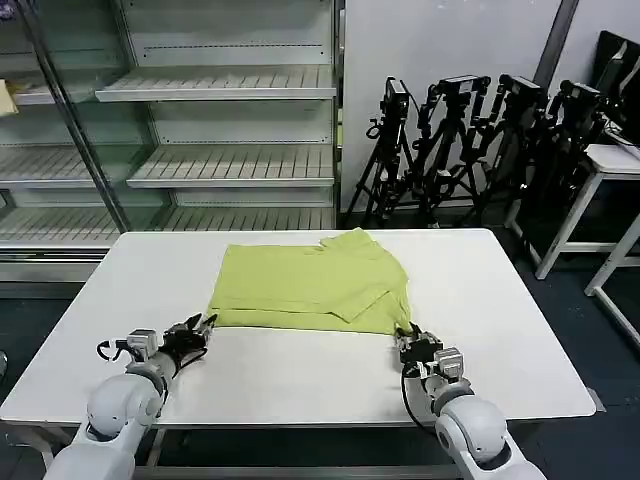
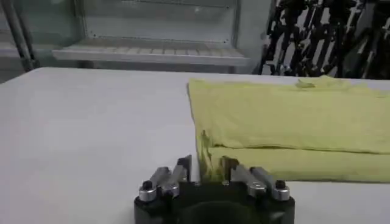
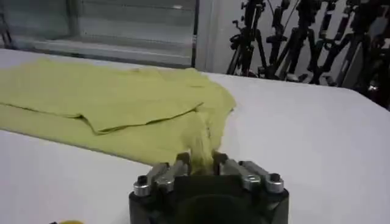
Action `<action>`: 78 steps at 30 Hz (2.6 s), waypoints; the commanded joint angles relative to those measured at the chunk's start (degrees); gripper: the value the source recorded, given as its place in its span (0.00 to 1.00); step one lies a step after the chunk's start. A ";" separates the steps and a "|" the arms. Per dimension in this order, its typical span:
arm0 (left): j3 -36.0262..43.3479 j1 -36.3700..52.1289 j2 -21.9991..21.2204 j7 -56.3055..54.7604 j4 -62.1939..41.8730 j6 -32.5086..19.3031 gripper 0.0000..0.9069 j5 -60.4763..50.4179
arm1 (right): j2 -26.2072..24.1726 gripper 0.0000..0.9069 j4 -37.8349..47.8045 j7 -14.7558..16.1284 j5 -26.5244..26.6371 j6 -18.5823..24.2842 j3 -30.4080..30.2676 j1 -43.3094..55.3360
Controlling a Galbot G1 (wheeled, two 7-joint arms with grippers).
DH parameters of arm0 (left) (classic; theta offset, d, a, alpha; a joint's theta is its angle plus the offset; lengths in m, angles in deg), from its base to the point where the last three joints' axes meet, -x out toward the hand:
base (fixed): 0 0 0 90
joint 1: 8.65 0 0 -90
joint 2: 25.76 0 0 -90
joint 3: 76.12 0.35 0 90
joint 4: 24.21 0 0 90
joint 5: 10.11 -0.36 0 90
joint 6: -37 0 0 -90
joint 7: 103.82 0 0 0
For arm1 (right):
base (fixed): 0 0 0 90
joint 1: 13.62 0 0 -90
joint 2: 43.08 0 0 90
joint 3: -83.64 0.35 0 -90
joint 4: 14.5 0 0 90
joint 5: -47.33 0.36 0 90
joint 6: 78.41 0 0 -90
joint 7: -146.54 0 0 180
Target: Fold and organize the clothes.
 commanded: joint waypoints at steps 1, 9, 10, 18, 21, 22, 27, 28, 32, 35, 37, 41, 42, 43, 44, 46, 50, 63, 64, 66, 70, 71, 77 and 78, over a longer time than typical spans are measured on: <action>0.14 -0.40 -0.01 -0.28 0.11 0.43 0.01 -0.06 | 0.05 0.00 -1.78 0.08 -0.03 -0.32 0.06 -1.05; -0.71 -4.26 0.42 -0.32 5.17 0.45 0.01 -0.79 | -1.19 0.00 -9.48 0.32 -1.44 -0.44 1.99 -7.78; -0.99 -5.11 0.64 -0.46 6.10 0.50 0.01 -0.85 | -1.49 0.00 -10.02 0.34 -1.51 -0.44 2.38 -9.09; -5.61 -19.65 3.19 -1.78 17.41 0.45 0.01 -0.84 | -2.20 0.00 -16.90 0.94 -6.01 2.28 5.10 -20.98; -6.10 -23.14 2.69 -1.77 20.32 0.41 0.01 -1.06 | -2.20 0.00 -18.75 0.67 -6.20 2.40 5.86 -24.36; -6.04 -23.96 1.97 -1.76 20.98 0.38 0.01 -1.63 | -2.35 0.00 -19.41 0.70 -6.74 2.85 6.14 -25.85; -6.68 -26.54 0.54 -2.03 22.87 0.34 0.01 -2.32 | -2.47 0.00 -21.31 0.50 -6.89 3.41 7.15 -29.32; -7.00 -27.38 0.31 -2.24 23.83 0.33 0.01 -2.32 | -2.50 0.00 -21.56 0.50 -6.89 3.42 7.30 -29.74; -7.66 -29.03 -0.24 -2.84 26.03 0.32 0.01 -3.62 | -2.46 0.00 -22.29 -0.01 -7.19 3.77 7.25 -31.12; -8.07 -30.14 -0.24 -3.09 26.11 0.30 0.01 -4.65 | -2.51 0.00 -22.69 -0.10 -7.45 4.00 7.36 -31.66; -8.48 -30.60 -0.26 -3.17 26.41 0.31 0.01 -4.61 | -2.63 0.00 -22.72 -0.06 -7.62 4.06 7.83 -31.64; -9.52 -31.33 0.08 -3.04 26.86 0.33 1.00 -4.71 | -2.94 1.00 -22.93 -0.18 -9.14 1.50 9.05 -31.36; -9.81 -31.45 0.25 -3.00 26.78 0.35 1.00 -4.70 | -3.13 1.00 -22.94 0.76 -8.77 0.42 9.65 -30.96; -10.03 -31.64 0.43 -2.97 26.79 0.36 1.00 -4.70 | -3.25 1.00 -22.75 1.74 -7.87 -0.07 10.32 -30.29; -10.20 -31.86 0.56 -2.68 26.90 0.37 1.00 -4.68 | -3.30 1.00 -22.70 2.33 -7.31 -0.19 10.80 -30.08; -10.29 -32.02 0.66 -0.16 27.10 0.31 1.00 -4.06 | -3.64 1.00 -23.16 4.18 -5.95 -1.27 12.24 -29.73; -9.78 -30.24 0.52 0.76 27.22 0.27 1.00 -4.05 | -4.13 1.00 -25.19 7.26 -6.58 -3.25 16.06 -29.80; -9.88 -15.58 2.90 1.74 20.22 -2.71 1.00 -2.40 | -1.15 1.00 -13.25 1.56 -2.32 -3.31 9.04 -1.77; -9.13 -11.59 3.43 1.76 17.12 -2.71 1.00 -1.95 | -0.24 1.00 -10.66 1.63 -2.99 -3.33 6.63 1.67; -7.91 -7.22 4.23 2.26 13.33 -2.70 1.00 -1.60 | 0.92 1.00 -5.91 1.26 -4.09 -3.31 3.74 6.81; -4.59 -1.04 4.72 3.97 6.82 -2.53 1.00 -0.78 | 3.83 1.00 4.85 -1.08 -3.77 -3.28 -1.07 16.55; -4.05 0.10 4.80 4.38 5.36 -2.51 1.00 -0.26 | 4.48 1.00 6.96 -1.52 -3.85 -3.27 -1.92 18.18; -0.79 7.66 6.10 10.04 -4.56 -7.06 1.00 0.16 | 8.38 1.00 18.61 -1.74 -3.48 -3.22 -3.67 26.21; -0.40 8.47 6.19 10.42 -5.63 -6.70 1.00 0.52 | 9.10 1.00 21.15 -1.84 -3.22 -3.24 -3.64 27.47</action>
